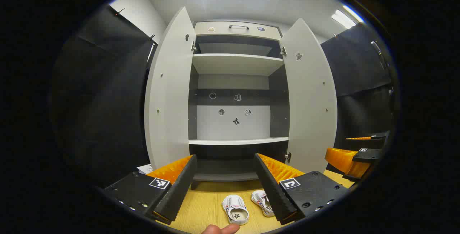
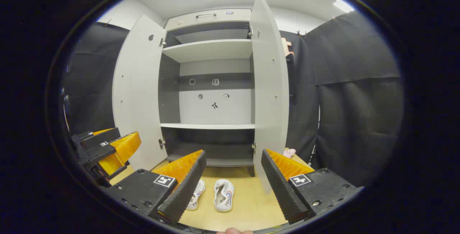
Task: Grab one shoe with the right hand and put it into the shoe cabinet, grab the other shoe with the left hand and put it into the shoe cabinet; then close the right door with the right hand and the left door with the left hand.
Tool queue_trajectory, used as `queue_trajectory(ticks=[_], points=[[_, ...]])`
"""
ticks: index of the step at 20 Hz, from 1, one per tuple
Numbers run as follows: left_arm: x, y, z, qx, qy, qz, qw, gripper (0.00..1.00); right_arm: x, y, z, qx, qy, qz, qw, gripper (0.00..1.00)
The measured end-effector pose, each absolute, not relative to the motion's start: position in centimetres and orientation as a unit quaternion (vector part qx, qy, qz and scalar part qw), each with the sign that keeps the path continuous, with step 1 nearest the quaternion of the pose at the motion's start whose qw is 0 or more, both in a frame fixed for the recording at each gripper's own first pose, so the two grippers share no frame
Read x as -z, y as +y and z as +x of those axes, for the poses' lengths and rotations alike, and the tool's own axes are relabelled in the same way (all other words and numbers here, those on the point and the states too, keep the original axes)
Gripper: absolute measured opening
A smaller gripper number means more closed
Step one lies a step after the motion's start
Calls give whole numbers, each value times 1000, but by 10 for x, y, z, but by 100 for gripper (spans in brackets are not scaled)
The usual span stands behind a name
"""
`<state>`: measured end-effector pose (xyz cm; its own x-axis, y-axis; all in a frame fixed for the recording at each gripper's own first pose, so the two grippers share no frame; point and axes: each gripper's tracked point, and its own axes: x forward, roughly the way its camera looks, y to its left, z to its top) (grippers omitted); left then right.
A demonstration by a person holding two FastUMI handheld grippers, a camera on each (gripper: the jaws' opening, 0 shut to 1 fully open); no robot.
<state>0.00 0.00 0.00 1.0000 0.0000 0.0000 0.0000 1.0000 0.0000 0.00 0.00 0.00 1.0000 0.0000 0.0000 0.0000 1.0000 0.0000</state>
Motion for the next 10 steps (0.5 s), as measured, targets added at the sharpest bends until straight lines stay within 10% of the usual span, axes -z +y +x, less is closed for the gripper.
queue_trajectory(ticks=[10], points=[[-3,0,1,-4,-6,7,1000,95,-6,3,0,-3,-4,-3,1000,100]])
